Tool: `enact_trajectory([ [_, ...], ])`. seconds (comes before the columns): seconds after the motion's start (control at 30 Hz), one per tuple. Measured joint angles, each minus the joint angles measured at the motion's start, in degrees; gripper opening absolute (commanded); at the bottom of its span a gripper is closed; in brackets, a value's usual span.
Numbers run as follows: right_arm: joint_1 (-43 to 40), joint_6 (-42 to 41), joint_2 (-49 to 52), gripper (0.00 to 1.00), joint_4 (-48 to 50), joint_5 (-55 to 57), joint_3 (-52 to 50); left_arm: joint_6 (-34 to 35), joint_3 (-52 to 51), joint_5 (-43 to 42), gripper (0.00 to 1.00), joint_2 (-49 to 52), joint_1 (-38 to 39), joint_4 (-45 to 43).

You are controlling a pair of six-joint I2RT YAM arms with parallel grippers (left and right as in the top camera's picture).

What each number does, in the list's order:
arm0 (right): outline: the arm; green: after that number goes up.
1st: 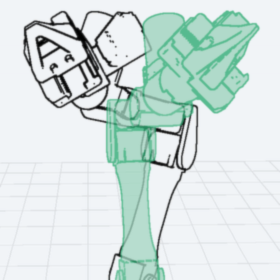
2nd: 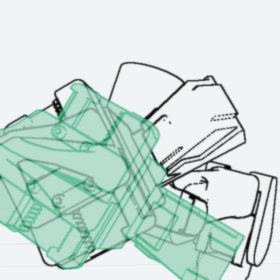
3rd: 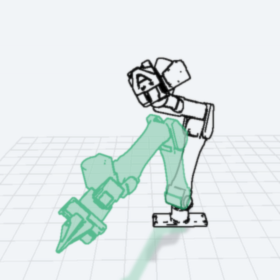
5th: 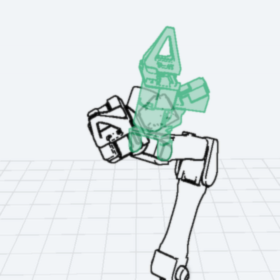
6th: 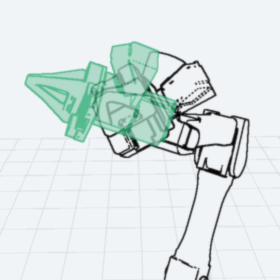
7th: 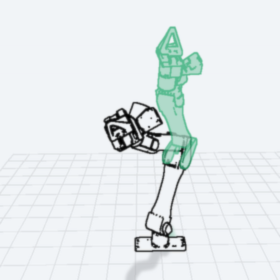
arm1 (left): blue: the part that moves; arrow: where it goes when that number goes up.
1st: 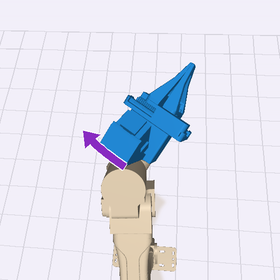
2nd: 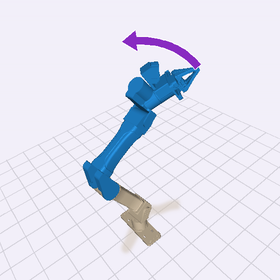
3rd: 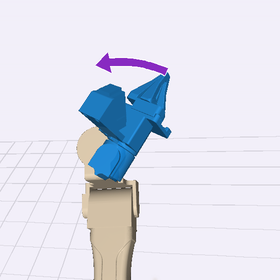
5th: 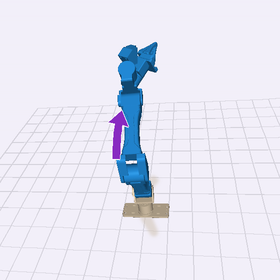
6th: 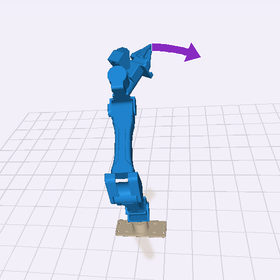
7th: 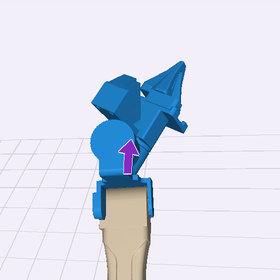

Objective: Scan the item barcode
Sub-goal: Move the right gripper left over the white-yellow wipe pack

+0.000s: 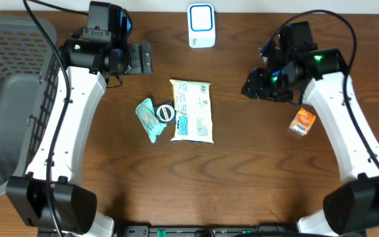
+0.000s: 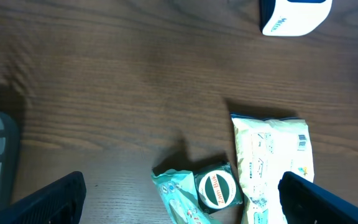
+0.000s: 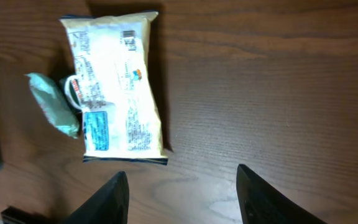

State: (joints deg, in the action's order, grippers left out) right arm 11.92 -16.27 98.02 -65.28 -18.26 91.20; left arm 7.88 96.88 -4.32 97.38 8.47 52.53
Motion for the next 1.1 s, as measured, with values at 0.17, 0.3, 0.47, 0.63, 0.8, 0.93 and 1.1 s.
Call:
enact_trajectory([
  [0.17,0.0,0.0,1.16,0.5,0.02,0.0,0.0,0.0,0.0,0.0,0.98,0.0,0.0,0.0],
  [0.3,0.13,0.0,1.66,0.5,0.02,-0.02,0.0,0.0,0.0,0.0,0.98,0.0,0.0,-0.02],
  [0.47,1.2,0.0,2.12,0.5,0.57,0.0,0.0,0.0,0.0,0.0,0.98,0.0,0.0,0.0],
  [0.63,3.02,0.0,2.12,0.5,1.73,0.0,0.0,0.0,0.0,0.0,0.98,0.0,0.0,0.0],
  [0.8,5.31,-0.02,2.16,0.5,2.73,-0.04,-0.07,0.0,0.0,0.0,0.98,0.0,0.0,0.0],
  [0.93,6.32,-0.17,2.47,0.5,4.04,-0.04,-0.63,0.0,0.0,0.0,0.98,0.0,0.0,-0.02],
  [1.1,6.88,-0.81,2.86,0.5,5.22,0.0,-2.01,0.0,0.0,0.0,0.98,0.0,0.0,0.0],
])
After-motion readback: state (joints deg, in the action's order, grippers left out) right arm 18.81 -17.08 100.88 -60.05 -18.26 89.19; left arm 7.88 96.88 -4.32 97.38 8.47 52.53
